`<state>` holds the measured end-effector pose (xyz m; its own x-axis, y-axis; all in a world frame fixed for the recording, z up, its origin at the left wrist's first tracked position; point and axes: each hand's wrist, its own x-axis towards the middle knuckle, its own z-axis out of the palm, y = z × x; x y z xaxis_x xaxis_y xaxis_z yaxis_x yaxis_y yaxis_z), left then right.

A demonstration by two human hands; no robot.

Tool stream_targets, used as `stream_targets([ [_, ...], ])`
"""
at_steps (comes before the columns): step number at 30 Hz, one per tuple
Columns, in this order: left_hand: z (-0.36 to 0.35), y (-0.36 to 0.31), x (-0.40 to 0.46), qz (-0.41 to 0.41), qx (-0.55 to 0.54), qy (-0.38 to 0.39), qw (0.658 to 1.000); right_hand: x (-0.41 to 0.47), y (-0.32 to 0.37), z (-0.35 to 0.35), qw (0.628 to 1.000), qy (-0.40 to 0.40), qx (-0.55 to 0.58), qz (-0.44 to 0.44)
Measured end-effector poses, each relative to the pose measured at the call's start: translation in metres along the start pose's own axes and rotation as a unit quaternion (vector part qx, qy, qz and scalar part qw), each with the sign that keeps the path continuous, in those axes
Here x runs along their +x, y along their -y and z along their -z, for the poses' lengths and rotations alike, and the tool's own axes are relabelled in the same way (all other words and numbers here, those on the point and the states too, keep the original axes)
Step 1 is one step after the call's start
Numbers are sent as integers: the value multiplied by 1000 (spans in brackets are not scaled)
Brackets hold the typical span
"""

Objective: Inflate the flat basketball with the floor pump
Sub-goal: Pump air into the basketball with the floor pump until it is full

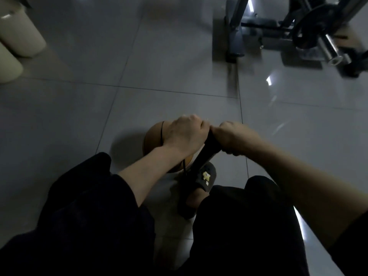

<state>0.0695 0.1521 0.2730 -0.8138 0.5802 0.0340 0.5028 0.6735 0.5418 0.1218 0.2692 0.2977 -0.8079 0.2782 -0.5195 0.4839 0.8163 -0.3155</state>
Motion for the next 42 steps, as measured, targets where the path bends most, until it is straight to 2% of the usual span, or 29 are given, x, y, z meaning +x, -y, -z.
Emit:
stream_targets([
  [2,5,-5,4,-11,3,-20,1000,-2,2,9,1000,-14,-23,14],
  [5,-18,8,-5,-11,5,-65,998,5,-3,-18,994,-82,-74,22],
  [8,-55,33,-12,8,-20,-62,998,22,-9,-56,994,-101,-43,-20],
  [12,-96,59,-8,36,-47,-30,998,53,-20,-85,995,-79,-51,-16],
  [16,-128,80,11,68,-25,-37,997,90,-32,-100,996,-69,-44,-18],
  [21,-158,85,6,47,-17,-40,998,107,-52,-122,996,-35,-77,-31],
  [23,-162,89,0,54,-14,-37,998,107,-51,-130,997,-15,-66,-23],
  [27,-143,93,1,89,-4,-11,996,104,-36,-127,998,-37,-45,-10],
  [30,-136,94,-6,86,-98,16,991,100,-34,-129,998,-48,-52,-3],
  [31,-131,95,-6,90,-166,4,982,97,-35,-127,997,-56,-59,0],
  [33,-129,107,-3,145,-288,-70,944,93,-47,-125,992,-36,-115,27],
  [34,-130,118,4,187,-287,-106,933,90,-54,-123,988,-27,-148,47],
  [35,-130,131,13,226,-223,-102,943,88,-59,-121,983,-16,-174,63],
  [36,-133,146,22,255,-120,-34,959,87,-62,-120,980,-9,-188,71],
  [38,-142,169,35,268,16,106,957,86,-64,-121,979,-14,-193,70],
  [40,-152,178,41,273,36,158,948,91,-60,-126,975,-20,-204,81],
  [42,-168,179,41,275,26,134,952,101,-59,-133,974,-20,-200,101],
])
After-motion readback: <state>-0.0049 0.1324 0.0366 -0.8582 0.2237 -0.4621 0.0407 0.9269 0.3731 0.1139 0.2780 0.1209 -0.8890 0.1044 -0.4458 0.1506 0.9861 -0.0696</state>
